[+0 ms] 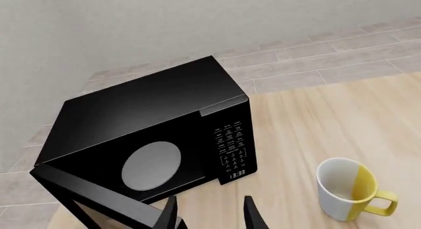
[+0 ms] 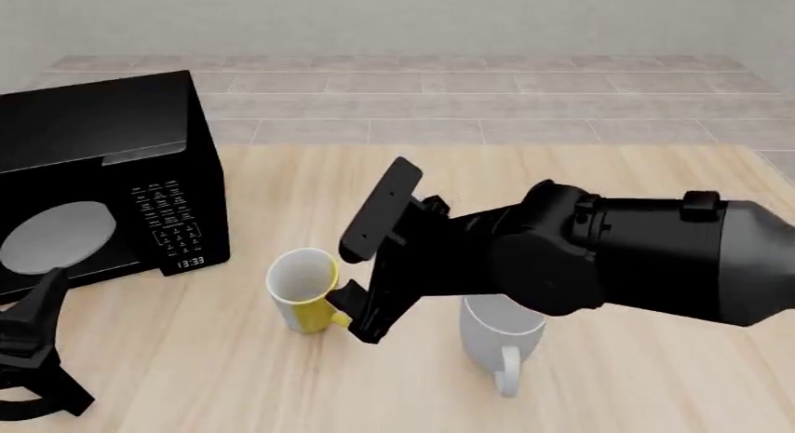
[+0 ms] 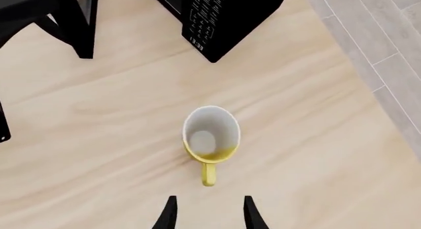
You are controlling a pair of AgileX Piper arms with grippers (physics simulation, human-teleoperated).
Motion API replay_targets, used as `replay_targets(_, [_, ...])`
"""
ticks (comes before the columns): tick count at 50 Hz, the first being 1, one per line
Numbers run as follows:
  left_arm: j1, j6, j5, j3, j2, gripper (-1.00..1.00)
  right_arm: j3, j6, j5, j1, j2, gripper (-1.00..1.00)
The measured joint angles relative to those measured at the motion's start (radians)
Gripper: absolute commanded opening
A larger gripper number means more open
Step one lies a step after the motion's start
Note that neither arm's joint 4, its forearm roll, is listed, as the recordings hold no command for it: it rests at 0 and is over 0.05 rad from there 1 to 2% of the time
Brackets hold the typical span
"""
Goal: Put the yellow and white mug to the front of the white mug.
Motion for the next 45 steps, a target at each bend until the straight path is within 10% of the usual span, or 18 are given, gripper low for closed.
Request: replay_targets(45, [0.000, 0.000, 0.000, 0.000, 0.000, 1.00, -0.001, 0.066, -0.146, -0.010, 0.238, 1.00])
